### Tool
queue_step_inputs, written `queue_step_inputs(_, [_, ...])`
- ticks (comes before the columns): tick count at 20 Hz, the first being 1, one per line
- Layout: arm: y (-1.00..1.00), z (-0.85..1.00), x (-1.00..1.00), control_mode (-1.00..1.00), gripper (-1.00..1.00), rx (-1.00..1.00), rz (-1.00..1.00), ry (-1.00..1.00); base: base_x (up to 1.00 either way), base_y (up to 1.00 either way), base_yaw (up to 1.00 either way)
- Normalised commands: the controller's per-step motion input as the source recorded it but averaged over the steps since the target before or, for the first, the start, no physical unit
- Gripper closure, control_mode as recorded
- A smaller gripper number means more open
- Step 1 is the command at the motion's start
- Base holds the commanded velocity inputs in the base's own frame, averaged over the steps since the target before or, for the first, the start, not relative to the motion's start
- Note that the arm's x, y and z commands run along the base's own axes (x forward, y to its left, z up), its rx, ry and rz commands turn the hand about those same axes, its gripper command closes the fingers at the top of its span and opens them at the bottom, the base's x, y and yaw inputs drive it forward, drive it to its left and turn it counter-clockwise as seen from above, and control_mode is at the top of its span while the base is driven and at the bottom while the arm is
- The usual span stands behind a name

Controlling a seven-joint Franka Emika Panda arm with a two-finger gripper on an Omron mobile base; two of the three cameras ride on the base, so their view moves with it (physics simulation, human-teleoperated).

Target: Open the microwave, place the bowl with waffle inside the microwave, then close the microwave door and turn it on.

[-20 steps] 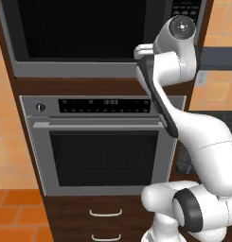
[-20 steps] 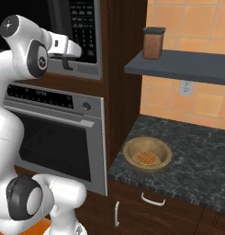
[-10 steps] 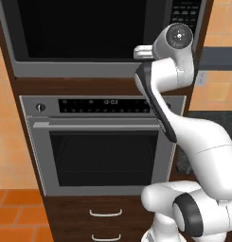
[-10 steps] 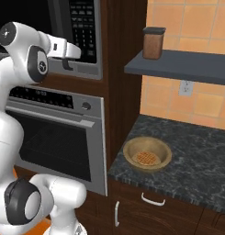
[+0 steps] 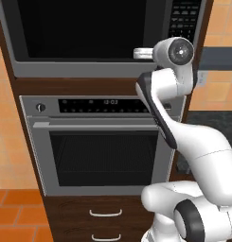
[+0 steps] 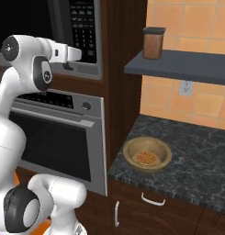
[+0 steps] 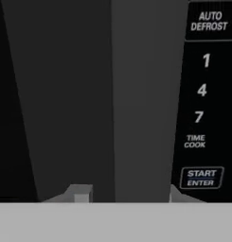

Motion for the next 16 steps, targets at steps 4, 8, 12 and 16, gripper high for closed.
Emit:
queue_step_inputs(4, [0.73,-0.78,0.64,-1.0,1.0,0.0,0.11,-0.13,0.0,0.0,0.0])
queue_step_inputs(8, [1.0,-0.65,0.4,-1.0,1.0,0.0,0.14,-0.1,0.0,0.0,0.0])
queue_step_inputs(12, [1.0,-0.31,0.19,-1.0,1.0,0.0,0.15,-0.01,0.0,0.0,0.0])
queue_step_inputs(16, [1.0,-0.04,-0.01,-1.0,1.0,-0.05,0.16,0.11,0.0,0.0,0.0])
